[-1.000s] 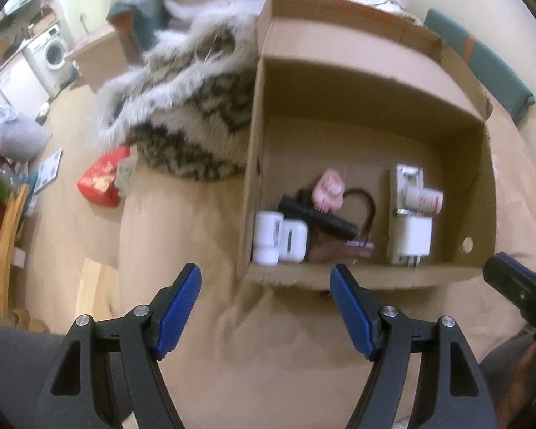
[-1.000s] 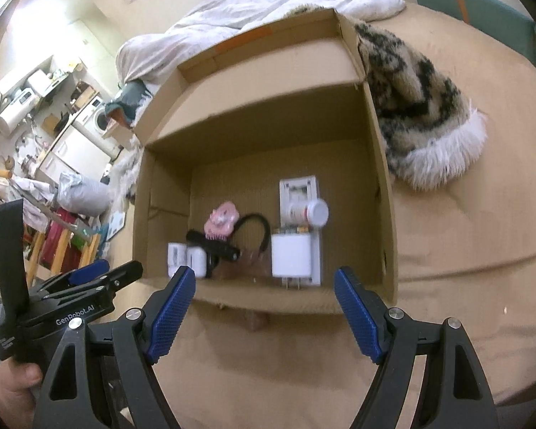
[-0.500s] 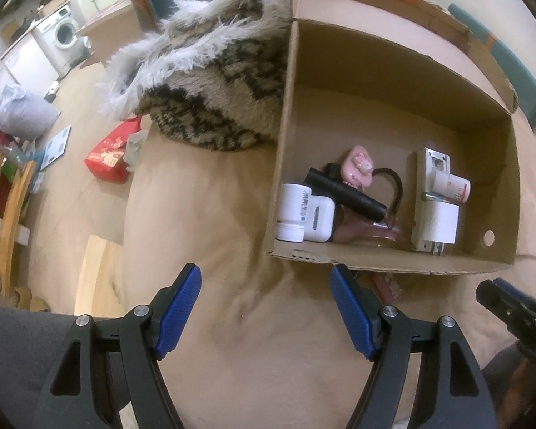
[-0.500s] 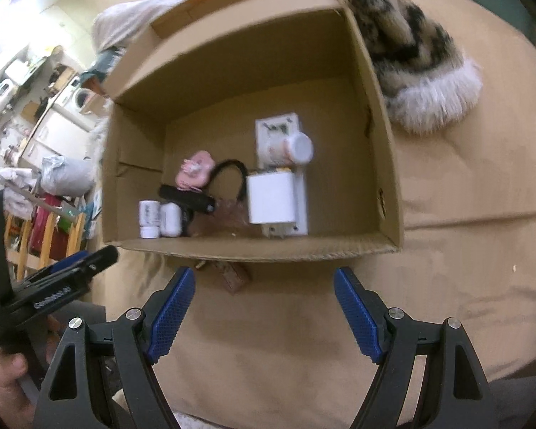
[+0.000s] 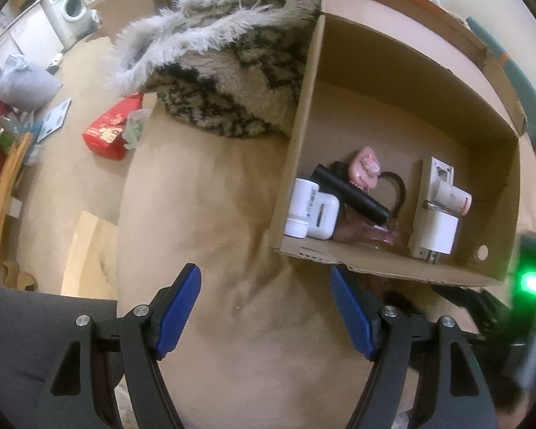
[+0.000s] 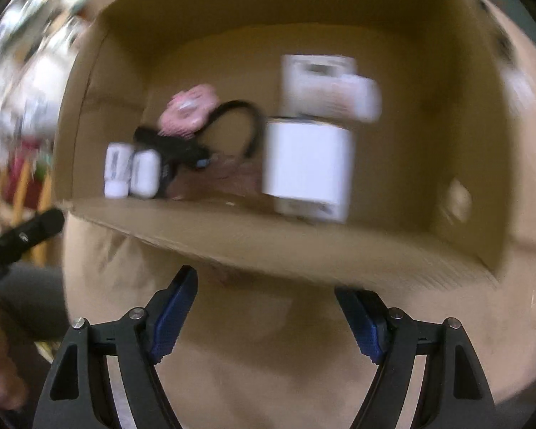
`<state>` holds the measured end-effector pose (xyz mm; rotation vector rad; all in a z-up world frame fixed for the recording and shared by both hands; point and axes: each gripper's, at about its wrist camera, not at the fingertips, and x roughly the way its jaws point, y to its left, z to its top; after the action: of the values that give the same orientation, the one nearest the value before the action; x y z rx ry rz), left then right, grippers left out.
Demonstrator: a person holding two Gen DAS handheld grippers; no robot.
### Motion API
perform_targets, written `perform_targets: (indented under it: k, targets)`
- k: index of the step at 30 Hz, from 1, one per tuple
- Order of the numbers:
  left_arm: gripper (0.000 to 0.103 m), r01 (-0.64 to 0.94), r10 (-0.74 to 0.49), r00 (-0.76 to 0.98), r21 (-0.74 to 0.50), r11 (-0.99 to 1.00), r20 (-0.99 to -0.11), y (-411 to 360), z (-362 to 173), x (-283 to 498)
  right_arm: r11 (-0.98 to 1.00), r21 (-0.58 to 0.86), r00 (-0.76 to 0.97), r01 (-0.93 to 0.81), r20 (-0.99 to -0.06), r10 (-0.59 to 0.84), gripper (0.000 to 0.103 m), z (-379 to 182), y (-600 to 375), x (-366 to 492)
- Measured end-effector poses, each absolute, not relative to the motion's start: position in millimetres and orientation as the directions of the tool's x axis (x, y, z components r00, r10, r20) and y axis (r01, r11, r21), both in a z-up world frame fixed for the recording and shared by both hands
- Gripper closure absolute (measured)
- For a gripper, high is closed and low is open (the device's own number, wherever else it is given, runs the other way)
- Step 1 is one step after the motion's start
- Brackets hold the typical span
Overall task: Organize rigid objects
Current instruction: 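Withdraw both tools from the box toward the remaining items, then grasp the black AA battery with the left tool while the right tool grasps the pink perfume bottle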
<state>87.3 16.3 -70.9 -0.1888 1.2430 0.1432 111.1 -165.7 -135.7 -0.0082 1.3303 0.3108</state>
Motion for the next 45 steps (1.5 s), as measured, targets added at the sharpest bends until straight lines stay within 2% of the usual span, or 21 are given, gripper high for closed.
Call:
perform_targets:
  k: [1,4,5,7,10,14,25,31,33,42,44,45]
  targets:
    - [0.031,-0.205,0.012,0.321,-0.057,0.977,-0.947,15,-70,87,0.957,0.153,0.201,-0.248,-0.958,0.205,0.019,-140,-156,114]
    - [0.031,-0.194,0.045,0.331,-0.021,0.981,-0.943,13,-71,85,0.943,0.105,0.2,-0.317,-0.964,0.174,0.031,-154,-130,117]
    - [0.031,-0.187,0.047,0.328,-0.016,0.982,-0.943,13,-72,84,0.94,0.084,0.204,-0.331,-0.966,0.158,0.04,-158,-125,117]
    - [0.031,-0.191,0.047,0.322,-0.016,0.981,-0.946,15,-73,84,0.937,0.056,0.214,-0.345,-0.967,0.136,0.048,-163,-118,116]
    - [0.031,-0.208,0.043,0.317,-0.025,0.978,-0.947,19,-75,84,0.93,0.05,0.234,-0.363,-0.962,0.143,0.07,-161,-115,114]
    - [0.031,-0.189,0.058,0.318,-0.004,0.982,-0.946,14,-77,85,0.926,0.071,0.222,-0.37,-0.962,0.163,0.076,-156,-120,108]
    - [0.031,-0.01,-0.027,0.221,-0.03,0.999,-0.975,-29,-112,85,0.945,0.234,0.185,-0.228,-0.943,0.278,0.076,-117,-171,70]
    - [0.035,0.112,-0.031,0.184,-0.011,0.994,-0.982,-71,-137,102,0.965,0.24,0.174,-0.103,-0.951,0.255,0.076,-128,-199,64]
    - [0.038,0.121,-0.019,0.188,0.004,0.993,-0.982,-79,-142,111,0.967,0.236,0.181,-0.092,-0.951,0.25,0.076,-128,-202,64]
    - [0.038,0.117,0.012,0.172,0.032,0.993,-0.985,-99,-163,143,0.954,0.293,0.194,-0.067,-0.934,0.301,0.076,-123,-218,67]
    - [0.045,0.12,0.014,0.173,0.035,0.992,-0.985,-98,-167,149,0.951,0.302,0.197,-0.07,-0.93,0.31,0.076,-116,-232,67]
    - [0.045,0.117,0.012,0.171,0.032,0.993,-0.985,-96,-169,151,0.95,0.303,0.201,-0.071,-0.929,0.312,0.076,-116,-232,67]
